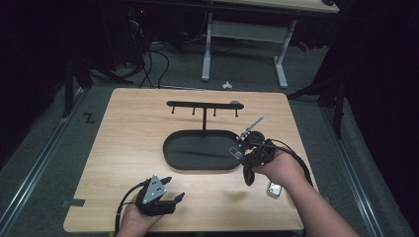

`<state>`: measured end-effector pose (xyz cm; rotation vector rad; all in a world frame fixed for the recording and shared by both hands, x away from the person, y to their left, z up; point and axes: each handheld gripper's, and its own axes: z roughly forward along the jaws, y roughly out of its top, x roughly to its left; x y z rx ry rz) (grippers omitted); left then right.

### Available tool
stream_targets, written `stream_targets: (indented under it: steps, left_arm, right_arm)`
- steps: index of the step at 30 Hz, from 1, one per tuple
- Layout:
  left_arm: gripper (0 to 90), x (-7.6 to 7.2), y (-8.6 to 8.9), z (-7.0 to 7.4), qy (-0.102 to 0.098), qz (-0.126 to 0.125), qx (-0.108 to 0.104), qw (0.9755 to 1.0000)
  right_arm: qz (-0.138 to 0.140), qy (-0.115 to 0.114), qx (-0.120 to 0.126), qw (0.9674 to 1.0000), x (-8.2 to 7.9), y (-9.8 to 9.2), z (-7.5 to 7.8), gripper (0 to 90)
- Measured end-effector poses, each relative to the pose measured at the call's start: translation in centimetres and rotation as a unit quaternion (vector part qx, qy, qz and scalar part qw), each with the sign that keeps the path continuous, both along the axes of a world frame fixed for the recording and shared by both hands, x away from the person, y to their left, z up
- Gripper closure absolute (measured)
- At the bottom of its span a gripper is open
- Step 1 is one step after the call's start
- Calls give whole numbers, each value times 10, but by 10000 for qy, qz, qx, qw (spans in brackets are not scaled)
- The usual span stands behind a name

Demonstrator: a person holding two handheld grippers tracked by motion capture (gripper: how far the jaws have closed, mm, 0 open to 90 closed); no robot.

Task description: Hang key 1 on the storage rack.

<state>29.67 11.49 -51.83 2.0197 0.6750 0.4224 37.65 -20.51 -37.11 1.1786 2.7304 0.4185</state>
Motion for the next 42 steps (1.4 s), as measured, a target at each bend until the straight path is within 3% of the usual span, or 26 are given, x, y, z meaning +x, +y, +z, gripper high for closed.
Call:
stream_targets:
  steps: [17,30,35,42]
  left_arm:
    - [299,0,2,0,14,6,-24,10000]
    - [300,0,2,0,16,1,-23,10000]
    - [300,0,3,0,18,-1,-41,10000]
    - [301,0,3,0,6,-5,-58,10000]
  right_arm:
    - [4,-297,70,9995,25,15,25,810]
    - [-129,-396,175,9990,39,21,37,811]
    - [-169,-447,343,9983,47,24,43,811]
    - [-215,-467,289,9983,57,32,47,811]
